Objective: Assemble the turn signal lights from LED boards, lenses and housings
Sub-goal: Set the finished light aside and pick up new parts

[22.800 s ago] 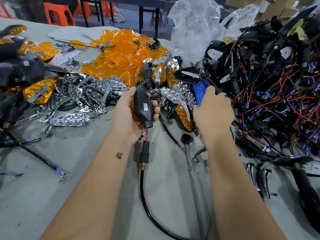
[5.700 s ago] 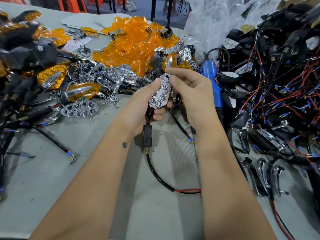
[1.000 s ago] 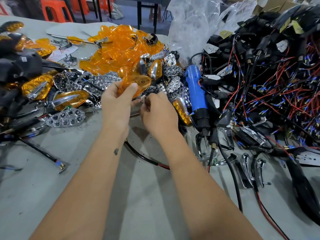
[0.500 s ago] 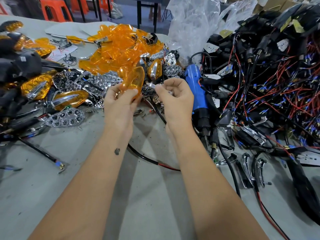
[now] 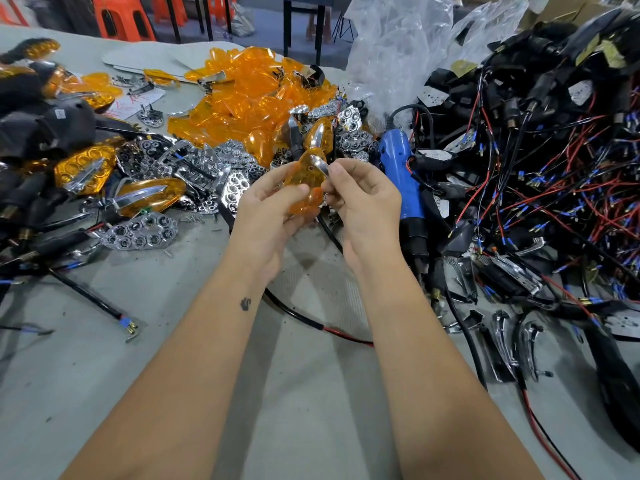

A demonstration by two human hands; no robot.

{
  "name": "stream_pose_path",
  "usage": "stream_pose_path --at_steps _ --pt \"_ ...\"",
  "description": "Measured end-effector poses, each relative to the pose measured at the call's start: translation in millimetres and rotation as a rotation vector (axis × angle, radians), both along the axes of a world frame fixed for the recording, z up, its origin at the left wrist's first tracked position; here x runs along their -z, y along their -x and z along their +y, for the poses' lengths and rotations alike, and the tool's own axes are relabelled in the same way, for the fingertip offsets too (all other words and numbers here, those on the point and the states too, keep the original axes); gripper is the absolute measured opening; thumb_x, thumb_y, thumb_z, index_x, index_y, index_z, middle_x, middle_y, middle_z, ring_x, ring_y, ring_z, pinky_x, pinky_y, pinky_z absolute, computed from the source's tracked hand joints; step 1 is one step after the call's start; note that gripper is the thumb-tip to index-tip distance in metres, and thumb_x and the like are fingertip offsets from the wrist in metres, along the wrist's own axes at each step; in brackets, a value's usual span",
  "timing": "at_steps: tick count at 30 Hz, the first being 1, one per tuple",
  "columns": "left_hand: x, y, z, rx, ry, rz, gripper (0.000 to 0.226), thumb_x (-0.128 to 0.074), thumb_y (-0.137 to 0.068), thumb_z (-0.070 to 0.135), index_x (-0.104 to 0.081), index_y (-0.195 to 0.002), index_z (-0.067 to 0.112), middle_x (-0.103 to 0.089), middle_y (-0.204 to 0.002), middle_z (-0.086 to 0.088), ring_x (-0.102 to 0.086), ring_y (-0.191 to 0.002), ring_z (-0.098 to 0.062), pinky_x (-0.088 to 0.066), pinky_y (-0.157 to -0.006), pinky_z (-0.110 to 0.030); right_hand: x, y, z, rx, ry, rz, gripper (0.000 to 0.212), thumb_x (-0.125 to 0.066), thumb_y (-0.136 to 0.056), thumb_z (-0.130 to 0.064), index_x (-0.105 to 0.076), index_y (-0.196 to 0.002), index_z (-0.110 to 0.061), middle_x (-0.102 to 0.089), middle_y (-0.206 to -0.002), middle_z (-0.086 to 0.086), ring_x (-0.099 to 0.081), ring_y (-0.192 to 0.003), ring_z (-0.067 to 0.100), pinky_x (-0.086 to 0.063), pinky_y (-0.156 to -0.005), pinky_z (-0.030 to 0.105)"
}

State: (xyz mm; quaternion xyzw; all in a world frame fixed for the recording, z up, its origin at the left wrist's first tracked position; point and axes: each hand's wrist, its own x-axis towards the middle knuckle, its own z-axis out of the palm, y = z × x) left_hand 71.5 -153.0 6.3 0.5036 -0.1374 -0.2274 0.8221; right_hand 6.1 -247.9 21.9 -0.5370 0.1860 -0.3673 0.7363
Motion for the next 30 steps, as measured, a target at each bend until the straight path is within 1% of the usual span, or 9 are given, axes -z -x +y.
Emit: stream_pose_path --at_steps 4,8,12,16,19,21,23,27,30 --pt "-0.8 -0.7 0.2 0.002 0.016 0.083 0.017 -0.057 -0.094 0.000 -0.061 -0.106 0.012 -0.074 -0.096 -0.011 -0.072 -0.080 -0.021 -0.061 -0.075 -0.038 -1.0 0.3 0.7 -0.004 -0.025 0.010 0.010 -0.066 -0.093 -0.004 -0.067 -0.087 -0.012 -0.065 -0.074 0.000 -0.062 -0.062 0.006 -0.049 -0.057 0.018" --pt "-2.8 1.1 -0.1 0.008 0.055 0.108 0.018 -0.055 -0.092 -0.005 -0.056 -0.096 0.012 -0.070 -0.093 -0.012 -0.068 -0.077 -0.019 -0.057 -0.080 -0.036 -1.4 0.8 1.4 -0.023 -0.029 0.027 0.009 -0.065 -0.095 -0.007 -0.066 -0.086 -0.010 -0.065 -0.066 -0.004 -0.060 -0.057 0.008 -0.049 -0.053 0.019" --pt "-2.3 0.9 0.5 -0.013 0.057 0.082 0.022 -0.058 -0.090 -0.006 -0.054 -0.089 0.015 -0.067 -0.090 -0.008 -0.063 -0.074 -0.016 -0.053 -0.074 -0.028 -1.2 1.1 3.2 -0.035 0.043 0.072 0.014 -0.064 -0.096 -0.012 -0.067 -0.082 -0.011 -0.064 -0.064 -0.004 -0.060 -0.055 0.009 -0.049 -0.051 0.021" --pt "-0.5 -0.9 1.4 -0.017 0.079 0.085 0.021 -0.061 -0.090 -0.004 -0.057 -0.097 0.014 -0.066 -0.098 -0.011 -0.064 -0.083 -0.020 -0.057 -0.077 -0.031 -1.1 1.4 4.7 -0.042 0.089 0.091 0.015 -0.063 -0.097 -0.012 -0.067 -0.083 -0.013 -0.065 -0.066 -0.003 -0.060 -0.054 0.007 -0.048 -0.049 0.019" --pt "1.3 -0.7 0.5 -0.010 0.096 0.027 0.028 -0.059 -0.091 -0.007 -0.062 -0.112 0.011 -0.075 -0.099 -0.004 -0.070 -0.089 -0.018 -0.059 -0.079 -0.033 -1.6 2.2 3.7 -0.049 0.143 0.105 0.012 -0.064 -0.096 -0.013 -0.069 -0.085 -0.014 -0.065 -0.066 -0.004 -0.058 -0.053 0.005 -0.046 -0.048 0.018" --pt "1.5 0.1 -0.2 -0.002 0.100 0.000 0.033 -0.058 -0.091 -0.008 -0.063 -0.118 0.010 -0.076 -0.096 -0.001 -0.071 -0.089 -0.017 -0.058 -0.076 -0.031 -1.6 2.4 3.5 -0.058 0.191 0.110 0.011 -0.064 -0.096 -0.012 -0.069 -0.086 -0.015 -0.065 -0.065 -0.006 -0.057 -0.052 0.004 -0.044 -0.046 0.017" --pt "1.0 0.8 -0.3 -0.013 0.087 -0.010 0.033 -0.058 -0.090 -0.008 -0.064 -0.118 0.010 -0.076 -0.096 -0.001 -0.071 -0.089 -0.017 -0.058 -0.077 -0.030 -0.8 2.0 3.5 -0.061 0.229 0.118 0.012 -0.065 -0.095 -0.011 -0.069 -0.085 -0.017 -0.066 -0.065 -0.007 -0.058 -0.052 0.003 -0.044 -0.046 0.016" --pt "-0.5 1.9 0.2 -0.051 0.097 0.008 0.025 -0.058 -0.089 -0.010 -0.066 -0.104 0.009 -0.075 -0.087 -0.003 -0.071 -0.080 -0.017 -0.059 -0.076 -0.033 1.6 0.8 4.2 -0.064 0.281 0.134 0.014 -0.065 -0.095 -0.013 -0.067 -0.083 -0.020 -0.066 -0.066 -0.008 -0.059 -0.055 0.003 -0.044 -0.048 0.015" --pt "-1.3 1.9 0.3 -0.086 0.095 0.003 0.025 -0.058 -0.088 -0.014 -0.065 -0.106 0.001 -0.075 -0.087 -0.005 -0.071 -0.080 -0.018 -0.058 -0.087 -0.037 3.7 -0.8 5.1 -0.060 0.303 0.171 0.014 -0.065 -0.096 -0.017 -0.066 -0.083 -0.021 -0.067 -0.069 -0.007 -0.059 -0.057 0.003 -0.044 -0.050 0.016"
